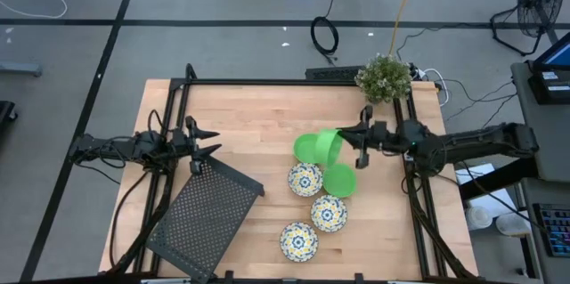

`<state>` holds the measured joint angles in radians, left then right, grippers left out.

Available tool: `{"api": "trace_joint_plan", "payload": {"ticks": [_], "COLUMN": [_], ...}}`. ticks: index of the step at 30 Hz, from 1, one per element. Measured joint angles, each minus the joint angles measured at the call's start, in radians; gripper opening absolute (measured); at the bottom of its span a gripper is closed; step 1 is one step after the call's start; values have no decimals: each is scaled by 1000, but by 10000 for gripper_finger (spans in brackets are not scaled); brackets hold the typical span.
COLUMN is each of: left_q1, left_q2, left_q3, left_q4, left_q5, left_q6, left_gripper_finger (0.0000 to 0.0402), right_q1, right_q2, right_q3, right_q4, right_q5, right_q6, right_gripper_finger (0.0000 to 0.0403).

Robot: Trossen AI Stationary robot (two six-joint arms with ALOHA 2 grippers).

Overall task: Pick & Place Mini bowls
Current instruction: Put the top right green bowl on the shelf

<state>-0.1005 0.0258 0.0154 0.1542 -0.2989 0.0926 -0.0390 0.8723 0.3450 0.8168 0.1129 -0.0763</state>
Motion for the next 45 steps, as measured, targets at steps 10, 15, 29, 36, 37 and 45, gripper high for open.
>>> {"api": "trace_joint_plan", "payload": {"ticks": [10, 15, 29, 36, 37, 45], "left_q1": [0, 0, -10, -83, -95, -141], "left_q2": [0, 0, 207, 659, 737, 1245], "left_q3": [0, 0, 17, 239, 295, 803], "left_q4": [175, 180, 455, 565, 552, 316], "left_q5": [33, 36, 18, -72, -117, -554], "left_q6": [-168, -223, -249, -9, 32, 314], "left_gripper_finger": [177, 177, 177, 177, 177, 177], "right_q1": [113, 104, 68, 101, 101, 97], "right_q2": [249, 395, 638, 664, 663, 664], "right_q3": [172, 247, 317, 350, 351, 351], "right_q4": [70, 206, 663, 637, 643, 684], "right_q5": [465, 706, 531, 456, 452, 460], "right_q6": [-407, -654, -1002, -1098, -1103, -1186], "right_gripper_finger": [0, 0, 0, 0, 0, 0]}}
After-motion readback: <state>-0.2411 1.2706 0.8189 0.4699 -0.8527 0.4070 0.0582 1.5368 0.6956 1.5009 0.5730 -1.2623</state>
